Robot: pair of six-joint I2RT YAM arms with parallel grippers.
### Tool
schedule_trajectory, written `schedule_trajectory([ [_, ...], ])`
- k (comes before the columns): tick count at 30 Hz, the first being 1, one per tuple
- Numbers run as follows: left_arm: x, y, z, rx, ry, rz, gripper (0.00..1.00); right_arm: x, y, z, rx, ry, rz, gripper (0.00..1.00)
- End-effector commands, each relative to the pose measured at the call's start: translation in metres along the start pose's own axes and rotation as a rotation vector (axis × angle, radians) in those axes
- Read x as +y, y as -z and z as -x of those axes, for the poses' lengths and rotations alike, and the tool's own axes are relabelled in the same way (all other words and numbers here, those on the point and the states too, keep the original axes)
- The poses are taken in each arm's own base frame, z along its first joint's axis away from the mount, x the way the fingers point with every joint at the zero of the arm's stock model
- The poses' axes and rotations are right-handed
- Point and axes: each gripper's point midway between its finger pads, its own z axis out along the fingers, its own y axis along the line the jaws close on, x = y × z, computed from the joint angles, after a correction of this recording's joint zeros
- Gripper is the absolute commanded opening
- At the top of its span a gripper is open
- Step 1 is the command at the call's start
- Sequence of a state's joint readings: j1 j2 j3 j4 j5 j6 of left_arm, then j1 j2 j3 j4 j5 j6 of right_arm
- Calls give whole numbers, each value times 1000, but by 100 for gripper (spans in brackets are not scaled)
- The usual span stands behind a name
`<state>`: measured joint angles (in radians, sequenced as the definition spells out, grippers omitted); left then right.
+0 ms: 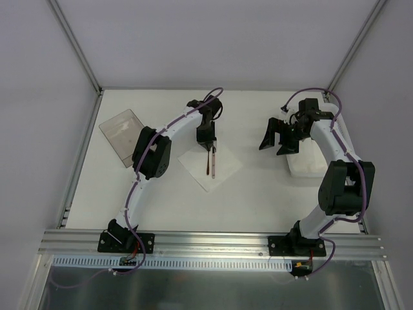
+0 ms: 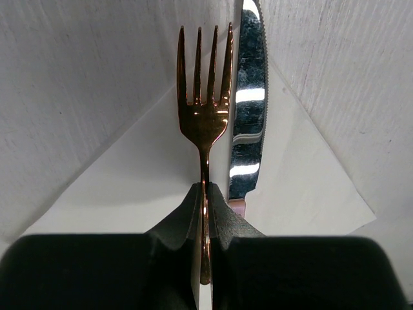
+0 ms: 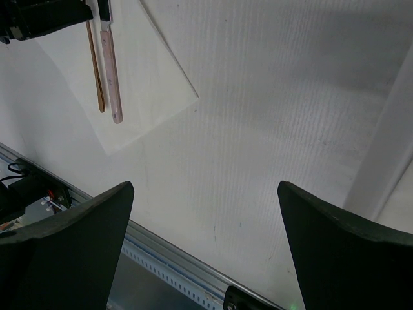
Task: Place the utensils on the paper napkin and roll it up
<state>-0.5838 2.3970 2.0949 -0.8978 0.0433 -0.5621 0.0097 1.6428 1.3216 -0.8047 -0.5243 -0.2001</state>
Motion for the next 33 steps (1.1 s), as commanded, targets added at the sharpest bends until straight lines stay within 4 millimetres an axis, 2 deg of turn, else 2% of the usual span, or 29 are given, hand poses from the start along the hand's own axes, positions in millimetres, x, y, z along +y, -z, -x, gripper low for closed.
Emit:
schedule_trajectory([
  [1,-10,34,3,-52,2,-24,0,7,11,3,-38,25,17,99],
  [12,-11,28,5,-56,-9,-18,0,6,10,2,-32,16,17,99],
  [21,-14,23,2,-41,-9,-29,4,5,9,2,-31,17,12,99],
  [25,-13,20,0,-30,-4,-31,8,5,8,2,-27,13,14,99],
  [29,-11,19,-2,-25,2,-25,19,5,8,2,-27,15,13,99],
  [33,-12,22,-1,-32,4,-26,22,5,8,3,-26,13,15,99],
])
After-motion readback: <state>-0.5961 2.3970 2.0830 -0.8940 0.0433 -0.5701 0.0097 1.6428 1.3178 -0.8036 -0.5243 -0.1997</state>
